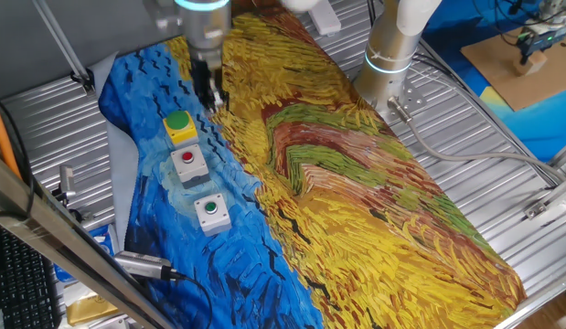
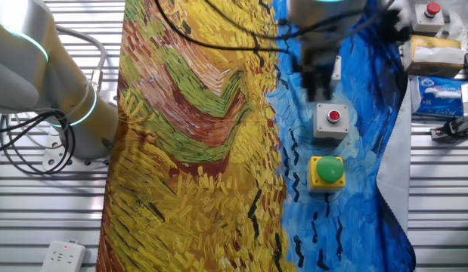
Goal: Press three buttons from left to right in sequence
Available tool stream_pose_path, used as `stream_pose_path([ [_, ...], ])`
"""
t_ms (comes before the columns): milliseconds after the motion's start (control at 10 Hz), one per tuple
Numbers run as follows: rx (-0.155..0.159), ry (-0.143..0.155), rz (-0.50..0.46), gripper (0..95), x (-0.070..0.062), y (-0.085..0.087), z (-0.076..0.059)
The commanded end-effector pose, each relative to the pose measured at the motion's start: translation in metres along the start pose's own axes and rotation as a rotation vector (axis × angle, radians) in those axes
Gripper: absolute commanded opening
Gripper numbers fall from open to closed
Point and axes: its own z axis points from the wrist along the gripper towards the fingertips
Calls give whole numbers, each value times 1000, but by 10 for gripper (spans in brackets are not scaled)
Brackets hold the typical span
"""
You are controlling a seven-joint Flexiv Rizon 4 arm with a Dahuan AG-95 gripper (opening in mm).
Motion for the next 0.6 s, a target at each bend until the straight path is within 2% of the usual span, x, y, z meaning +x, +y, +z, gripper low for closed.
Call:
stream_pose_path([
  [100,1,170,-10,0,-47,-15,-8],
  [200,1,192,-22,0,-58,-27,-12],
  [300,-3,197,-34,0,-60,-37,-13],
  [400,-7,198,-40,0,-58,-45,-13],
  [500,-12,203,-55,0,-52,-59,-9],
  [600,-14,204,-56,0,-50,-62,-8],
])
